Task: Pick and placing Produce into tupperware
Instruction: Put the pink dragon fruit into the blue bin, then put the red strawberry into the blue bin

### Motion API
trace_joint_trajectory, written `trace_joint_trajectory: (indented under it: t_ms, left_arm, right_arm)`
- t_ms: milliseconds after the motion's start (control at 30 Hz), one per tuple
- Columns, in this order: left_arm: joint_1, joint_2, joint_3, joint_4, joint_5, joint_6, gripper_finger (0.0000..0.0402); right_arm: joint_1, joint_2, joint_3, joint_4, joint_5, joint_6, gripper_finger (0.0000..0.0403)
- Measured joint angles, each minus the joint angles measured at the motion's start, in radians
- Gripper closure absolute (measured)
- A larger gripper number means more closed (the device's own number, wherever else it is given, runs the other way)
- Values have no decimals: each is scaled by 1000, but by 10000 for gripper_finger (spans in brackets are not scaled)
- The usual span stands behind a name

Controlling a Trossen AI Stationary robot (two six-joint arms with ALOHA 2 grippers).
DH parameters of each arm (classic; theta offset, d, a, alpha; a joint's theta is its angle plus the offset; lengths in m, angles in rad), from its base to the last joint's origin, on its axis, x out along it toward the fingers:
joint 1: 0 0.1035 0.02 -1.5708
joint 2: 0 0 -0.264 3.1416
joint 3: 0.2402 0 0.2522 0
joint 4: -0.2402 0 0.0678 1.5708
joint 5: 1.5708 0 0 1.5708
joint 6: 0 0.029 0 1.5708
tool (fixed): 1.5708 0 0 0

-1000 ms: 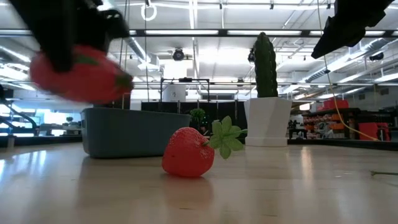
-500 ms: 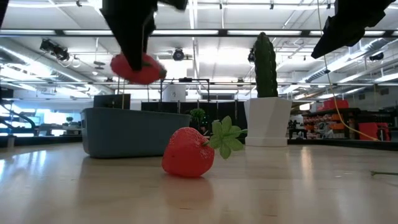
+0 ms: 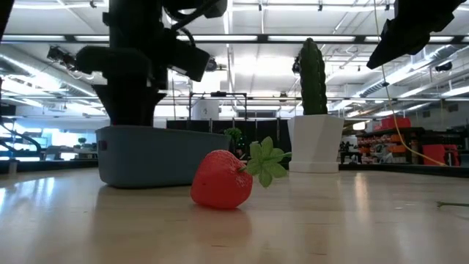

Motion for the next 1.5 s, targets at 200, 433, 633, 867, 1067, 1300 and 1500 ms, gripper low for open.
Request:
trace_joint_trajectory:
  t_ms: [200, 433, 633, 867, 1067, 1300, 1500]
  left_arm:
    - [0, 0, -14, 1, -3, 8, 139]
    - [0, 0, -3, -25, 7, 10, 120]
    - [3, 1, 138, -152, 50, -1, 128]
    - [-3, 1, 426, -296, 51, -127, 141]
    - [-81, 1, 609, -308, 142, -238, 153]
    - [-252, -2, 610, -233, 20, -244, 168]
    - [-353, 1, 408, -63, -144, -130, 177]
  right_arm:
    - [0, 0, 0, 1, 0, 0, 271]
    - [0, 0, 0, 3, 0, 0, 271]
    - [0, 0, 0, 3, 0, 0, 271]
    - [0, 0, 0, 3, 0, 0, 271]
    - [4, 0, 0, 10, -9, 15, 271]
    - [34, 4, 0, 119, -263, 1, 271]
    - [148, 73, 0, 175, -301, 233, 271]
